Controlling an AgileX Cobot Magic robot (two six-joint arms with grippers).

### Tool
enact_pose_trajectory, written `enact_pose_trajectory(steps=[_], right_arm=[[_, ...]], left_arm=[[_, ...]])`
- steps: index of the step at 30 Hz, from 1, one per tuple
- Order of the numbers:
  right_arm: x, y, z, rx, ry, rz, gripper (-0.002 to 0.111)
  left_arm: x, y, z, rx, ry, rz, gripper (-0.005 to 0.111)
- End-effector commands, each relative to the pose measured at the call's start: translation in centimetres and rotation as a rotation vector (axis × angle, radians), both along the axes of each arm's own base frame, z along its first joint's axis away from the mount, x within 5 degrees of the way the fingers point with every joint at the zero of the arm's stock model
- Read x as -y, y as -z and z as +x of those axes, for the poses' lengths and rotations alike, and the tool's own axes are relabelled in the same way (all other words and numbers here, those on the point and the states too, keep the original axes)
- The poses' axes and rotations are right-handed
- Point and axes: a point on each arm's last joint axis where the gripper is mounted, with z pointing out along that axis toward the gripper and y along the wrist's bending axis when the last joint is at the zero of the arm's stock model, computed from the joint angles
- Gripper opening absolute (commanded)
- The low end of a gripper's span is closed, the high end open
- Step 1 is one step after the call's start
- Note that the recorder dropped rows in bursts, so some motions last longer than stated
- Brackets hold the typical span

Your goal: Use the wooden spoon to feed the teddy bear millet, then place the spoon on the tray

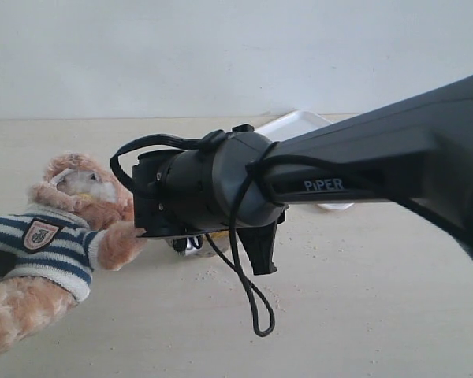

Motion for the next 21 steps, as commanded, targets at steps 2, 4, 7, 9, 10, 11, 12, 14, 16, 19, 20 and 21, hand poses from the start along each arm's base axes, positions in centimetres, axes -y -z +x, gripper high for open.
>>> enact_pose_trajectory(steps=[2, 4, 7, 9, 10, 11, 12, 14, 16, 19, 20, 21], right_arm=[[0.0, 0.2, -0.1, -0.04, 0.0, 0.019, 0.011], [0.0, 0.2, -0.1, -0.04, 0.001, 0.016, 0.011], [0.0, 0.2, -0.2, -0.049, 0.008, 0.02, 0.011], [0.0, 0.2, -0.3, -0.054, 0.013, 0.026, 0.011], [0.0, 0.2, -0.3, -0.054, 0.013, 0.026, 0.011], [0.0, 0.2, -0.3, -0.054, 0.013, 0.026, 0.011], [0.1, 0.2, -0.3, -0.055, 0.016, 0.025, 0.011], [0.1, 0.3, -0.4, -0.066, 0.024, 0.032, 0.011], [-0.1, 0.2, -0.4, -0.086, 0.047, 0.06, 0.011], [-0.6, -0.3, -0.4, -0.108, 0.073, 0.116, 0.011], [-0.8, -0.7, -0.3, -0.101, 0.076, 0.128, 0.011], [-0.9, -0.9, -0.2, -0.097, 0.079, 0.134, 0.011]], left_arm=[[0.1, -0.3, -0.1, 0.016, 0.002, -0.018, 0.007], [0.1, -0.3, -0.1, 0.016, 0.002, -0.018, 0.007], [0.1, -0.3, -0.1, 0.016, 0.002, -0.018, 0.007], [0.1, -0.3, -0.1, 0.016, 0.002, -0.018, 0.007], [0.1, -0.3, -0.1, 0.016, 0.002, -0.018, 0.007], [0.1, -0.3, -0.1, 0.016, 0.002, -0.018, 0.007], [0.1, -0.3, -0.1, 0.016, 0.002, -0.018, 0.007], [0.1, -0.3, -0.1, 0.016, 0.002, -0.018, 0.007], [0.1, -0.3, -0.1, 0.016, 0.002, -0.018, 0.007], [0.1, -0.3, -0.1, 0.016, 0.002, -0.018, 0.007], [0.1, -0.3, -0.1, 0.016, 0.002, -0.018, 0.007], [0.1, -0.3, -0.1, 0.016, 0.002, -0.018, 0.007]])
